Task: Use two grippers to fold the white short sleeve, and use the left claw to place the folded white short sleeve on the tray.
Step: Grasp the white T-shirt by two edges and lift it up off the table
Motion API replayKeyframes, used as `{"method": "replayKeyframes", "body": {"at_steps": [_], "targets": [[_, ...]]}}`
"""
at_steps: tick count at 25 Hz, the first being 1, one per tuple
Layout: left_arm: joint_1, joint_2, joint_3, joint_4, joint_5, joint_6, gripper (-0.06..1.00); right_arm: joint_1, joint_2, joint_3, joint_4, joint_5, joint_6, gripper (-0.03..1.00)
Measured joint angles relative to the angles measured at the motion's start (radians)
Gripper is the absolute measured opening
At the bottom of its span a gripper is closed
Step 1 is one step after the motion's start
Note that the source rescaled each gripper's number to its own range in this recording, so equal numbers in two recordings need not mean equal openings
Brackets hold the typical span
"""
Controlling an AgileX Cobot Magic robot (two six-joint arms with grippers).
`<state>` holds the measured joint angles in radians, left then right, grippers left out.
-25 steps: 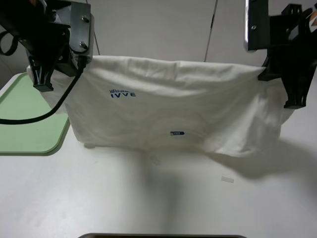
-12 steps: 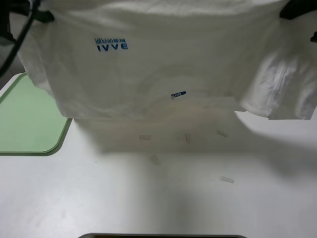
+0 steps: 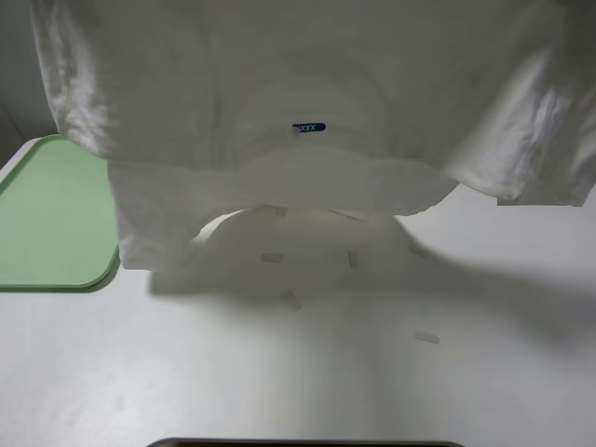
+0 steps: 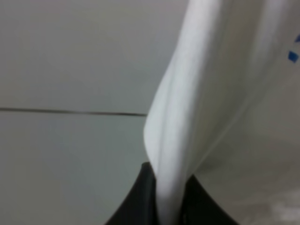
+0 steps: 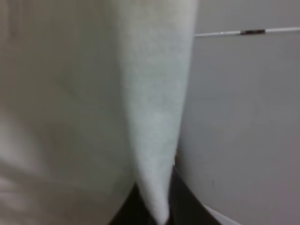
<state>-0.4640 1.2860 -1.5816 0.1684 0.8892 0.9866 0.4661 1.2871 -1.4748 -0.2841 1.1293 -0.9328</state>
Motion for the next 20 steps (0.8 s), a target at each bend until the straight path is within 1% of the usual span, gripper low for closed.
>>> {"method": "replayKeyframes", "body": {"at_steps": [2, 4, 7, 14, 18, 20], "targets": [[0.0, 0.0, -0.013, 0.001, 0.014, 0.0, 0.0, 0.032, -0.001, -0.033, -0.005, 0.055, -0.011, 0.0], [0.0, 0.0, -0.034, 0.019, 0.055, 0.0, 0.0, 0.043, -0.001, -0.061, -0.018, 0.072, -0.012, 0.0], [0.0, 0.0, -0.039, 0.043, 0.071, 0.0, 0.0, 0.046, -0.001, -0.101, -0.059, 0.071, -0.012, 0.0], [-0.002, 0.0, -0.039, 0.06, 0.071, 0.0, 0.0, 0.046, -0.002, -0.18, -0.116, 0.071, -0.012, 0.0], [-0.004, 0.0, -0.039, 0.105, 0.106, -0.001, 0.0, 0.046, -0.011, -0.22, -0.115, 0.069, -0.012, 0.0], [-0.005, -0.002, -0.039, 0.122, 0.132, -0.002, 0.0, 0.046, -0.029, -0.224, -0.08, 0.069, -0.012, 0.0]]}}
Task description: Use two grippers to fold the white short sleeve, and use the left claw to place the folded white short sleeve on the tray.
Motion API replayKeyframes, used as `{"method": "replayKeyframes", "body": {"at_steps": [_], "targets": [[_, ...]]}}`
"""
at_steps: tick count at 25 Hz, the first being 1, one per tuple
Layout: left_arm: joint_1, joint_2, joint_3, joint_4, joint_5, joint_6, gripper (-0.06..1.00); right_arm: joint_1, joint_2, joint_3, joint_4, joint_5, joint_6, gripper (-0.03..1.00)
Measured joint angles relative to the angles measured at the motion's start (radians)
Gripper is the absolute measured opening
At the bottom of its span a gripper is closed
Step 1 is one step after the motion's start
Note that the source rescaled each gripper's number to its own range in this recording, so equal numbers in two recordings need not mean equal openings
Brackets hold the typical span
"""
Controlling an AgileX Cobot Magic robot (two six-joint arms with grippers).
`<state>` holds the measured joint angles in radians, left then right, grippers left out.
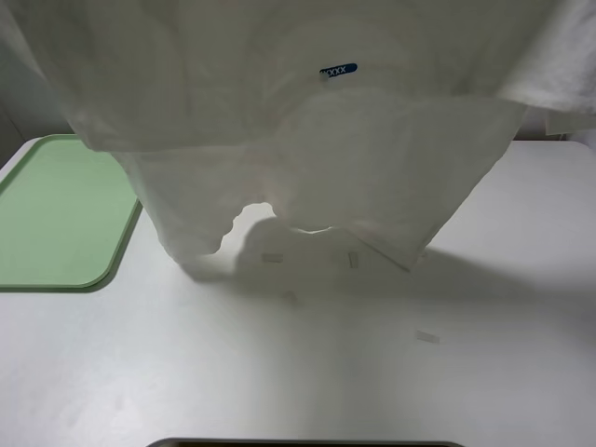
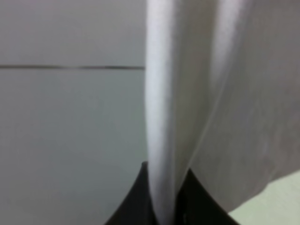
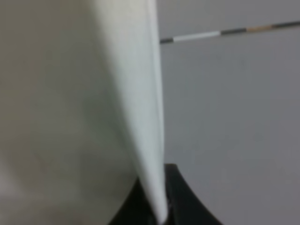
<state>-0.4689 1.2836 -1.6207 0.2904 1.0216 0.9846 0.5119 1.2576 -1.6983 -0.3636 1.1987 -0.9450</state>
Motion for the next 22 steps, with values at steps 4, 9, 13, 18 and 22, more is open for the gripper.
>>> {"method": "replayKeyframes", "body": {"at_steps": [4, 9, 13, 18, 22], "targets": [[0.0, -0.023, 0.0, 0.009, 0.089, 0.0, 0.0, 0.0, -0.057, 0.0, 0.11, 0.002, 0.0, 0.0], [-0.002, -0.062, -0.001, 0.008, 0.144, -0.001, 0.0, 0.0, -0.133, 0.047, 0.18, 0.002, 0.001, 0.0], [-0.003, -0.095, -0.001, -0.004, 0.144, -0.003, 0.0, 0.0, -0.211, 0.151, 0.206, 0.0, 0.002, 0.0], [-0.003, -0.167, -0.001, -0.04, 0.144, -0.012, 0.0, 0.0, -0.299, 0.244, 0.248, -0.005, 0.021, 0.0], [-0.003, -0.218, -0.001, -0.098, 0.144, -0.015, 0.0, 0.003, -0.364, 0.302, 0.266, -0.007, 0.052, 0.0]]}}
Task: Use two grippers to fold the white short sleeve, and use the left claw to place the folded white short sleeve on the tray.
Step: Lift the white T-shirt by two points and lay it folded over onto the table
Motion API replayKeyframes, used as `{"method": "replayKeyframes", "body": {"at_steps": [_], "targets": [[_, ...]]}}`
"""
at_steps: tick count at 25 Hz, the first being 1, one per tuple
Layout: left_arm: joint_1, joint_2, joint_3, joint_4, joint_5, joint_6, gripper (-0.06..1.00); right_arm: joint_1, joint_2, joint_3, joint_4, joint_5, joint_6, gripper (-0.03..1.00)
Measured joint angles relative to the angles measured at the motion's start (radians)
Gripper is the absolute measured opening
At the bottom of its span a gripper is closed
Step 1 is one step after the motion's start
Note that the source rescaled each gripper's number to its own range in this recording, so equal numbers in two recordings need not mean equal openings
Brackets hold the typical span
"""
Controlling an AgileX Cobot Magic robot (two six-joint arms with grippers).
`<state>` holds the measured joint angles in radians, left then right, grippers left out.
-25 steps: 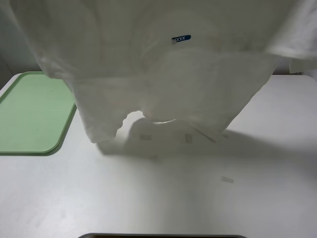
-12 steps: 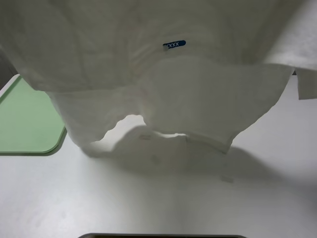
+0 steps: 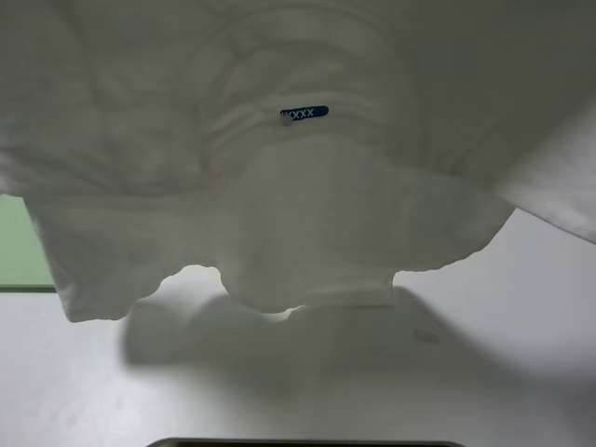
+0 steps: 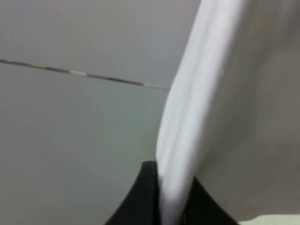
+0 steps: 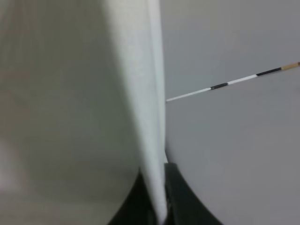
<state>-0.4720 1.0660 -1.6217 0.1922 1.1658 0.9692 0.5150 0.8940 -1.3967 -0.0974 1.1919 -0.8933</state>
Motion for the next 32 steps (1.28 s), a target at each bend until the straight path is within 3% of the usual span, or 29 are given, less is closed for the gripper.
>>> {"method": "replayKeyframes", "body": {"at_steps": [8, 16, 23, 32], "targets": [[0.0, -0.06, 0.08, -0.017, 0.0, -0.025, 0.0, 0.0, -0.072, 0.034, 0.064, 0.0, 0.036, 0.0], [0.0, -0.212, 0.3, -0.076, 0.0, -0.07, 0.0, 0.0, -0.126, 0.084, 0.097, 0.004, 0.095, 0.0], [0.0, -0.283, 0.319, -0.088, 0.0, -0.12, 0.0, 0.0, -0.143, 0.095, 0.117, 0.005, 0.115, 0.0], [0.0, -0.318, 0.347, -0.118, 0.0, -0.169, 0.0, 0.0, -0.232, 0.104, 0.15, 0.007, 0.24, 0.0]]}}
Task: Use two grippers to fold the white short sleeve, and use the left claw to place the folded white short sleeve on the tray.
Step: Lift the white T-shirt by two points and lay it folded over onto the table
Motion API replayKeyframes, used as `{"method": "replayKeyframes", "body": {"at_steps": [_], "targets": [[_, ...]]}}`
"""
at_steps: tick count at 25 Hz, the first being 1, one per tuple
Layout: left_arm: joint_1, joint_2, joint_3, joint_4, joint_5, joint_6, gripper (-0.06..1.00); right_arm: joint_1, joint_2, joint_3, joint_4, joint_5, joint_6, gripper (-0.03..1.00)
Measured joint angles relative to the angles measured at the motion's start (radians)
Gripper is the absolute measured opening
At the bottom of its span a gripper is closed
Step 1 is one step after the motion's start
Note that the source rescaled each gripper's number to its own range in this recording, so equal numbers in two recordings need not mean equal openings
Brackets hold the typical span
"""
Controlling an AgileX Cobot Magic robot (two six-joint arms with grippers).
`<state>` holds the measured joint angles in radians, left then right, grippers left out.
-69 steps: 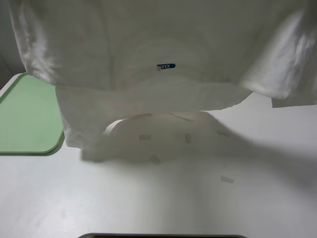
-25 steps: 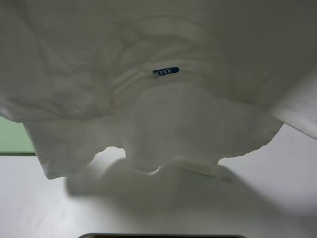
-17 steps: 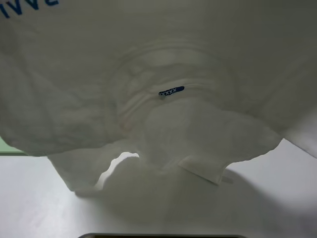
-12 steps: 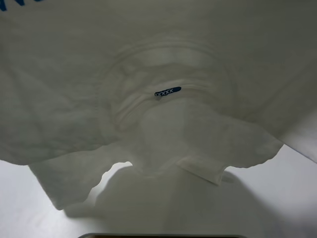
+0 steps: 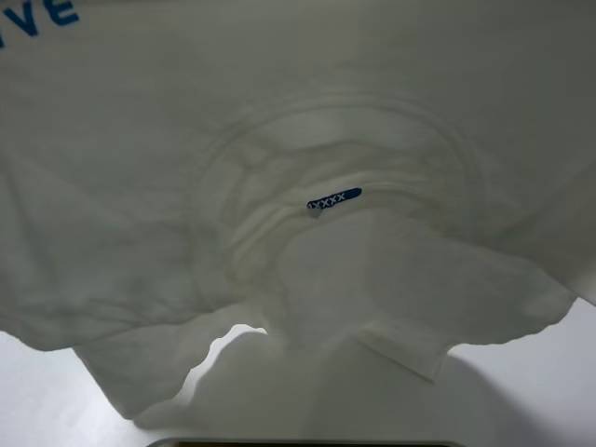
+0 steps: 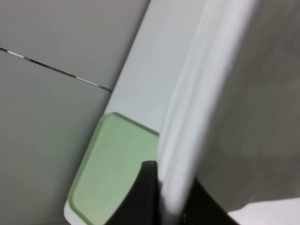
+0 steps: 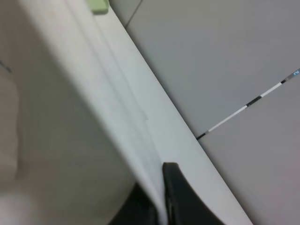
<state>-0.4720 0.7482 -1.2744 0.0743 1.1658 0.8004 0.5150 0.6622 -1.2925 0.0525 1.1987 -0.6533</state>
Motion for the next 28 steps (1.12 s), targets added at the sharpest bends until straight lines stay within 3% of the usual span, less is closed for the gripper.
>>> {"method": "replayKeyframes", "body": {"at_steps": [5, 8, 13, 17, 20, 23, 24, 26, 28], "targets": [[0.0, -0.015, 0.115, 0.009, 0.0, -0.009, 0.0, 0.0, 0.004, 0.001, 0.0, 0.002, 0.029, 0.0], [0.0, 0.011, 0.136, 0.031, -0.002, 0.0, 0.0, 0.0, 0.057, 0.001, -0.052, 0.004, 0.032, 0.0], [0.0, 0.228, 0.148, 0.179, -0.037, 0.05, 0.0, 0.008, 0.327, 0.001, -0.264, -0.011, 0.022, 0.0], [-0.001, 0.404, 0.149, 0.28, -0.18, 0.052, 0.0, -0.019, 0.464, 0.001, -0.332, -0.057, 0.016, 0.0], [0.008, 0.494, 0.149, 0.309, -0.265, 0.051, 0.0, -0.103, 0.604, 0.001, -0.368, -0.185, 0.004, 0.0], [0.044, 0.623, 0.149, 0.34, -0.446, 0.041, 0.0, -0.157, 0.684, 0.001, -0.385, -0.307, -0.001, 0.0], [0.046, 0.629, 0.149, 0.343, -0.456, 0.041, 0.0, -0.178, 0.712, 0.001, -0.391, -0.355, -0.001, 0.0], [0.058, 0.66, 0.149, 0.349, -0.494, 0.04, 0.0, -0.25, 0.812, 0.001, -0.411, -0.557, -0.002, 0.0], [0.075, 0.706, 0.149, 0.368, -0.577, 0.037, 0.0, -0.279, 0.854, 0.001, -0.421, -0.645, -0.002, 0.0]]}}
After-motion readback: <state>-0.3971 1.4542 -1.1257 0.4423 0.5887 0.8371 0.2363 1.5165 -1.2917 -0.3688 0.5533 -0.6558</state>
